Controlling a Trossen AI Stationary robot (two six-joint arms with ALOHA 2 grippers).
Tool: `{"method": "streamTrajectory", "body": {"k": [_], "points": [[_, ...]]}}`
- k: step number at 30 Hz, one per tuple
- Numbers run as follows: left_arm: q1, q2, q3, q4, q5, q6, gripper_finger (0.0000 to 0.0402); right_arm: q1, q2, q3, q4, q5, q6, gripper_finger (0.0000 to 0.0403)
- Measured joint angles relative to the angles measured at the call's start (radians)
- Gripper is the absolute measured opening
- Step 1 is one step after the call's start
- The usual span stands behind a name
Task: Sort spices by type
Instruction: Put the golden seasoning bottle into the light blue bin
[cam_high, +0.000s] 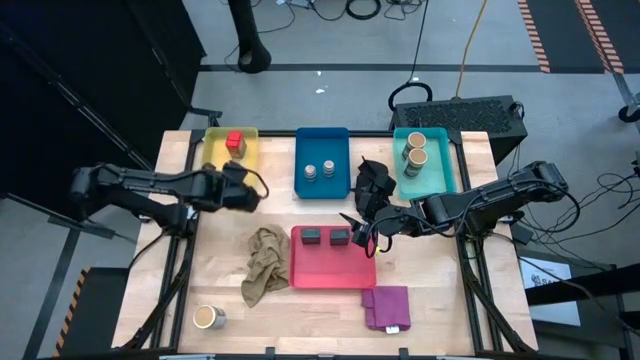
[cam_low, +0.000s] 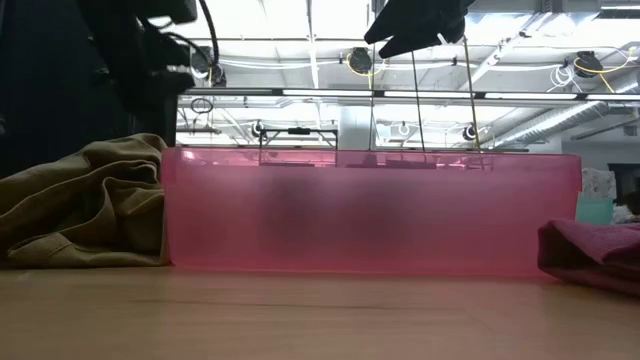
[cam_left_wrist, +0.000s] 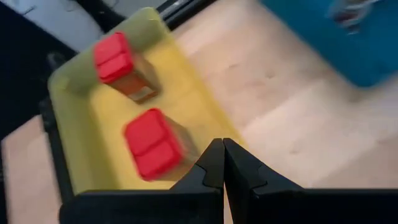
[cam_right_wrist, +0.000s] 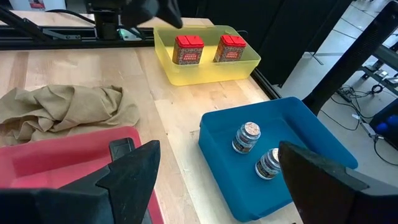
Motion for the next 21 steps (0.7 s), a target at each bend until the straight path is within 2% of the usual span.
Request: {"method": "streamTrajectory", "body": {"k": [5, 12, 17, 19, 21], "points": [[-0.148, 0.000, 0.001, 0.000, 0.006, -0.132, 0.0004, 0.000, 0.000, 0.000, 0.000, 0.000, 0.004, 0.0308], [-0.364, 0.007, 0.021, 0.054, 0.090, -0.260, 0.0004, 0.000, 0.000, 0.000, -0.005, 0.000, 0.015, 0.0308], [-0.493, 0.055, 0.119, 0.061, 0.135, -0.303, 0.0004, 0.000, 0.000, 0.000, -0.005, 0.000, 0.016, 0.0308], [-0.536, 0.085, 0.172, 0.054, 0.179, -0.302, 0.0004, 0.000, 0.000, 0.000, -0.005, 0.000, 0.019, 0.0308], [-0.572, 0.114, 0.228, 0.041, 0.266, -0.302, 0.0004, 0.000, 0.000, 0.000, -0.005, 0.000, 0.019, 0.0308]]}}
